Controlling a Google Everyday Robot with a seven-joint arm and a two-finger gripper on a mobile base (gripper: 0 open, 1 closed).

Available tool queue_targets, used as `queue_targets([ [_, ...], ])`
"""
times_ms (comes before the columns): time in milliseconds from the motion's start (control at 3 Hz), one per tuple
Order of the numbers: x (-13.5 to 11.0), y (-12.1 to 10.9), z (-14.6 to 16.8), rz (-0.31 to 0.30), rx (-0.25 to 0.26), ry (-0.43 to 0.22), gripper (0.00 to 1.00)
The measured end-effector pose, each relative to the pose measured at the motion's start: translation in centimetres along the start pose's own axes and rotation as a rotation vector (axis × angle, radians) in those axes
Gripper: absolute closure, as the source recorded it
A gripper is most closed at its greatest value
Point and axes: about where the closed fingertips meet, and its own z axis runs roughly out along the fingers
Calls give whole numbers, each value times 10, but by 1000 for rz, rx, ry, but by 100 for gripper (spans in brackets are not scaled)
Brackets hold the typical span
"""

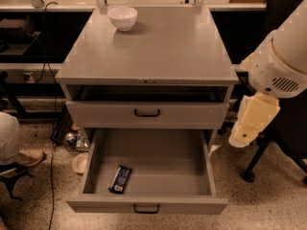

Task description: Pick rxbar blueberry from middle drawer and place on counter

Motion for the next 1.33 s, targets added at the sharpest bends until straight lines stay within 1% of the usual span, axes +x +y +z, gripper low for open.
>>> queue_targets([
  [333, -2, 3, 11, 25, -16, 6, 0],
  [667, -13, 19, 57, 100, -83, 14, 0],
  [1000, -25, 54, 122, 224, -184, 23, 0],
  [1333, -30, 77, 157, 286, -244, 43, 0],
])
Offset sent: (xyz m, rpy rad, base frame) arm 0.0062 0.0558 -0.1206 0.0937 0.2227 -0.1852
